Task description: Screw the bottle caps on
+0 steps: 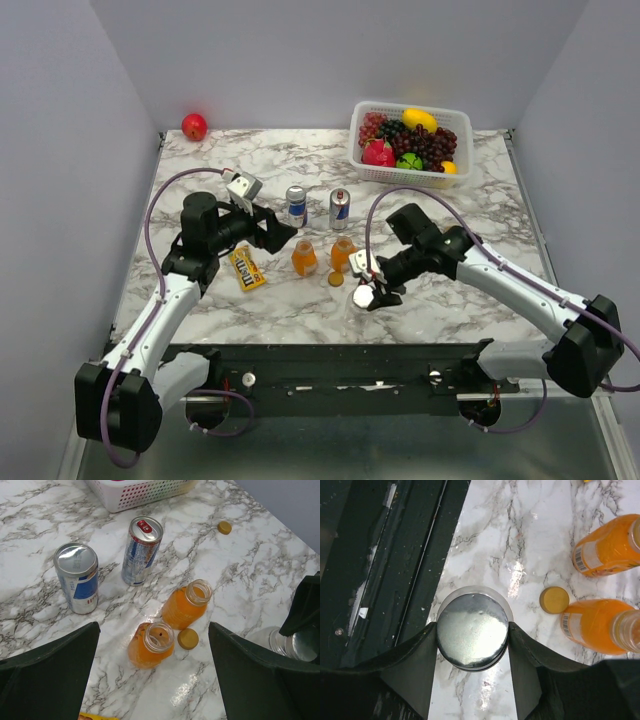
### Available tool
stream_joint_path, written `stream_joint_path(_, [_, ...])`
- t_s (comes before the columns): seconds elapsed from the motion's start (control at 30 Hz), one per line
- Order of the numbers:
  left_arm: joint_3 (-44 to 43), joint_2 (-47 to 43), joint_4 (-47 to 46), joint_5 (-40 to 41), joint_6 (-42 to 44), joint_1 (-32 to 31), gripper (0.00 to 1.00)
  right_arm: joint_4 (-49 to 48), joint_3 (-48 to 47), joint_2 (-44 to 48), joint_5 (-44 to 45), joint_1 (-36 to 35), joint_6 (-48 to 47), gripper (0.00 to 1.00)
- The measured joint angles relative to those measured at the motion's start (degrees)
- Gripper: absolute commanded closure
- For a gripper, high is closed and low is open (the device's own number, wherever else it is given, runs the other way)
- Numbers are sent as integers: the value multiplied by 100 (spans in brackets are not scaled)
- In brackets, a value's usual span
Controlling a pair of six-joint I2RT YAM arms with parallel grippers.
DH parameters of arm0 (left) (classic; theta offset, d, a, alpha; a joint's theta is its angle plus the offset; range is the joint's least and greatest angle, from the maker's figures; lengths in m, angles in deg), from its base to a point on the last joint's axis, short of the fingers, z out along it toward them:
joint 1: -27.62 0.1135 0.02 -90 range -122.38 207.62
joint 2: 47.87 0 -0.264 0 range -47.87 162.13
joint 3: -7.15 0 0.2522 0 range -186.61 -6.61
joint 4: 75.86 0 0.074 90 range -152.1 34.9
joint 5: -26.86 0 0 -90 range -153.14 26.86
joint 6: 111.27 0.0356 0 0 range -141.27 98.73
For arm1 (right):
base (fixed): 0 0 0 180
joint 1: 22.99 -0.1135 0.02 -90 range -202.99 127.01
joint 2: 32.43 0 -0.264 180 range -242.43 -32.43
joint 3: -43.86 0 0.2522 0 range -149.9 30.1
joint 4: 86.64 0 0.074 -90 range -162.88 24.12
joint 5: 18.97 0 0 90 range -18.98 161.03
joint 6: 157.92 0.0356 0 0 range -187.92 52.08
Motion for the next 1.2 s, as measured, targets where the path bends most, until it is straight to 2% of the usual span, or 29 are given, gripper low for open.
stream_joint_path(1.2, [177, 103, -236, -105, -120, 0, 1, -92, 149, -28, -330, 114, 170, 52])
